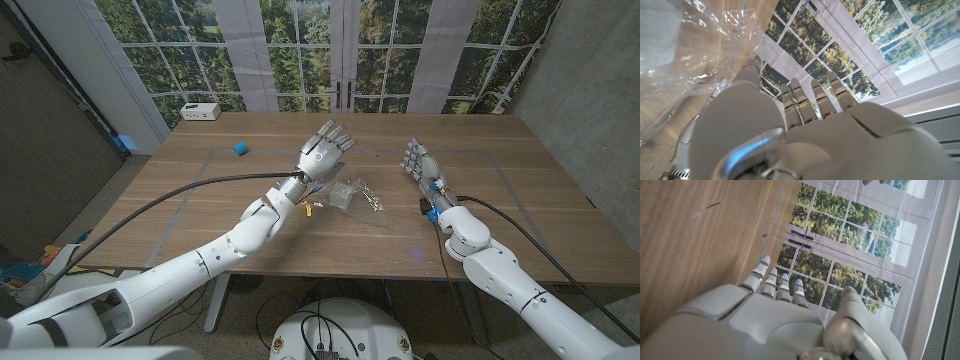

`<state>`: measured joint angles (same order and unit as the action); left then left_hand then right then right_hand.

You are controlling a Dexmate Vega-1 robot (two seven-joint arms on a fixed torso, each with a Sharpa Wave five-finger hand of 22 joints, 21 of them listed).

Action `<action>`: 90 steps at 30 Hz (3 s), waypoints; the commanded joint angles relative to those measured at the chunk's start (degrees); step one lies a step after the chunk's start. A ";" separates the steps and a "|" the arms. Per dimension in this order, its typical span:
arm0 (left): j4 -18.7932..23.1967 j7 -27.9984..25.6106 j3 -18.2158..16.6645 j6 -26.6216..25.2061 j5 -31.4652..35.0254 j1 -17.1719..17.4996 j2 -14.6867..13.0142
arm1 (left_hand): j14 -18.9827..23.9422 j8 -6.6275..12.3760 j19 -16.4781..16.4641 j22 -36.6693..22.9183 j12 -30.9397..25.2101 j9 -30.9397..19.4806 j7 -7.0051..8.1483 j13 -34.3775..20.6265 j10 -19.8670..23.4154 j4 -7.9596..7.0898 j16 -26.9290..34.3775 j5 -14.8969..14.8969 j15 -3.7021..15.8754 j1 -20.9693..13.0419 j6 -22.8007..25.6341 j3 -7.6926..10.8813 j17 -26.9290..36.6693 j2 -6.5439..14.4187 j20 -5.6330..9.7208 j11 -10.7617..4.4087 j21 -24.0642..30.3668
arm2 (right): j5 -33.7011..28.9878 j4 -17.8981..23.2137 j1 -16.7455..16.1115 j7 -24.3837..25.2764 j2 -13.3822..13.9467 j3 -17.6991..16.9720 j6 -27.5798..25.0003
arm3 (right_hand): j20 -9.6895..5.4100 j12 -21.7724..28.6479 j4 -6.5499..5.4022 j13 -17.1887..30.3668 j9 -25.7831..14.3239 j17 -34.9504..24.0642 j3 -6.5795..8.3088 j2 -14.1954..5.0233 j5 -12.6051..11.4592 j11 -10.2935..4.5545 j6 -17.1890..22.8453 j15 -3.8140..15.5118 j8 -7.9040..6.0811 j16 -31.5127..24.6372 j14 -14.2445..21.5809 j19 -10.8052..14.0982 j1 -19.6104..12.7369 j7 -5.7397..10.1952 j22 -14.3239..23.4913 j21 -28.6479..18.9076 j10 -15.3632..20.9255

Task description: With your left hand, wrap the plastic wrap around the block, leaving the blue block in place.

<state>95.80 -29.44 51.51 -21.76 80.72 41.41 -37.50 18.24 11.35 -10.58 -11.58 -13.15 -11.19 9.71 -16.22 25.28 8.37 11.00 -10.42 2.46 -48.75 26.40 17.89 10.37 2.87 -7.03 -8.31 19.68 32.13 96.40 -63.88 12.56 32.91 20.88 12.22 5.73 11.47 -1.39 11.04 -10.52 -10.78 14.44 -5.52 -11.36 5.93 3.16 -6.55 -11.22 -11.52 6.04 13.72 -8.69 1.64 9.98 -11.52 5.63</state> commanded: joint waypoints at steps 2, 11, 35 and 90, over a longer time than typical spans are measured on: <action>-8.43 -10.38 -0.43 -12.69 -1.47 -1.72 9.42 | 0.59 0.76 -1.08 -0.18 -0.66 -0.02 -0.60 -0.02 1.22 0.77 0.35 -0.31 3.95 -2.35 2.18 1.71 0.14 2.50 0.11 -0.01 0.43 | -0.16 -0.61 0.78 -0.58 -0.21 0.44 -0.08 | 0.13 -0.05 -0.05 0.20 -0.33 -0.16 0.08 0.28 -0.48 0.39 0.29 -0.26 0.06 0.15 0.21 0.66 -0.22 0.05 0.20 -0.13 0.29; -7.56 -8.59 2.53 -8.24 -6.02 -5.35 7.52 | 1.78 1.27 -1.65 -0.18 -1.20 -0.06 -0.53 -0.07 2.50 0.12 0.77 0.39 4.03 -1.11 4.47 0.51 0.14 1.39 0.61 -0.23 0.65 | 0.11 -0.82 0.54 -0.28 -0.31 0.13 0.12 | 0.21 -0.04 0.03 0.20 -0.33 -0.14 0.07 0.37 -0.50 0.38 0.31 -0.29 0.06 0.16 0.25 0.67 -0.31 0.03 0.20 -0.11 0.34; 5.24 31.67 5.09 8.08 2.18 -10.25 0.12 | -9.23 -1.68 4.22 -0.22 2.25 0.12 -3.01 0.06 -13.27 -1.53 -0.80 -2.92 -0.84 4.90 -14.39 -5.74 0.58 -5.97 -1.51 4.03 -2.10 | 0.61 -2.71 0.67 -1.83 -0.39 -0.39 2.21 | 0.17 -0.03 0.10 0.20 -0.34 -0.14 0.11 0.35 -0.53 0.21 0.38 -0.19 0.04 -0.01 0.80 1.10 -0.46 0.09 0.21 -0.24 0.42; 8.64 58.43 -4.90 38.78 -37.10 -17.55 -1.60 | -6.16 3.98 5.61 -0.85 -3.70 -0.13 -0.61 0.88 -3.98 0.02 -0.30 -0.22 -0.16 3.98 10.41 -3.66 0.26 0.51 -2.39 3.20 -1.68 | 1.14 -2.68 -1.76 -1.76 -1.15 -0.80 4.79 | -0.02 -0.07 -0.19 0.24 -0.37 -0.27 0.16 -0.01 -0.52 0.14 0.24 -0.06 0.09 0.11 0.61 1.02 -0.30 0.07 0.24 -0.13 0.36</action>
<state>109.67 25.63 42.65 12.16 44.41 27.50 -43.14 13.76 15.60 -5.88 -12.51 -17.52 -11.07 9.10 -15.33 22.65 8.25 11.27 -10.97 2.32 -44.06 36.17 13.92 10.64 3.48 -8.82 -5.52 18.40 33.44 94.86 -65.32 11.05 32.81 19.73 15.24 5.74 11.47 -1.39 11.04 -10.80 -10.78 14.45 -5.52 -11.70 6.14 3.16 -6.75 -11.22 -11.52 6.23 14.33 -8.69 1.64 9.98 -11.52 5.83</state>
